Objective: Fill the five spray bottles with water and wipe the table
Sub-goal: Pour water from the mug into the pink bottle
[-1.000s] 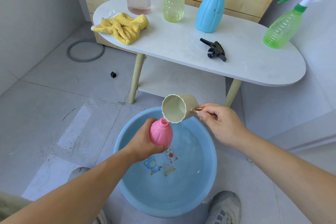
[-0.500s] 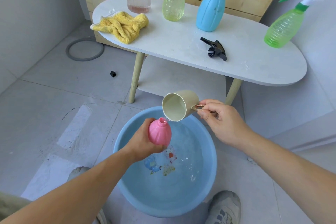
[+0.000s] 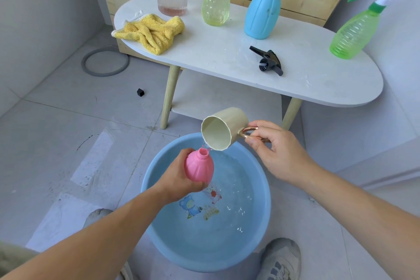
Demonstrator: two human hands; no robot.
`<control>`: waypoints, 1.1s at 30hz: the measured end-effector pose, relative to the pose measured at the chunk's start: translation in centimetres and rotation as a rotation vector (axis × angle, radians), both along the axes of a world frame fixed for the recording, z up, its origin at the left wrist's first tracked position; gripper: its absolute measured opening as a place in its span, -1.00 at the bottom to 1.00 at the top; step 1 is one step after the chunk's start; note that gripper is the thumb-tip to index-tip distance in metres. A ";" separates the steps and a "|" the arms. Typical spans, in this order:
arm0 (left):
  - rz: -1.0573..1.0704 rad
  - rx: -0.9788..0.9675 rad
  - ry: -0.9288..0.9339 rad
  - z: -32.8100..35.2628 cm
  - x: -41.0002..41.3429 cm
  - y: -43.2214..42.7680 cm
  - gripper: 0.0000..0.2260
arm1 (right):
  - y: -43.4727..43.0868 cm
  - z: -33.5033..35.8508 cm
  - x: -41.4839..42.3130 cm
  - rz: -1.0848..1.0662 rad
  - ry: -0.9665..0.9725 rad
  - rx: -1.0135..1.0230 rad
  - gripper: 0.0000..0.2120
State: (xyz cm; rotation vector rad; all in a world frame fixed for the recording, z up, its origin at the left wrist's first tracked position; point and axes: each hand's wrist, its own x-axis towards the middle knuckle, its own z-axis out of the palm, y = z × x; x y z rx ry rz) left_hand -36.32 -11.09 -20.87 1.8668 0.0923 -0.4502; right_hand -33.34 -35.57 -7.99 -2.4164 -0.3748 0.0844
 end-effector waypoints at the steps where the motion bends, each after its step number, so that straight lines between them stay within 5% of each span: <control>1: 0.001 -0.002 0.001 0.0 0.0 0.0 -0.25 | 0.0 0.0 0.0 0.002 -0.002 0.000 -0.82; 17: 0.003 -0.017 0.011 0.1 -0.2 0.0 -0.26 | -0.1 -0.3 0.1 0.066 -0.055 -0.084 -0.83; 33: 0.001 -0.003 0.021 0.0 -0.2 0.0 -0.26 | -0.1 -0.4 0.2 0.149 -0.255 -0.169 -0.63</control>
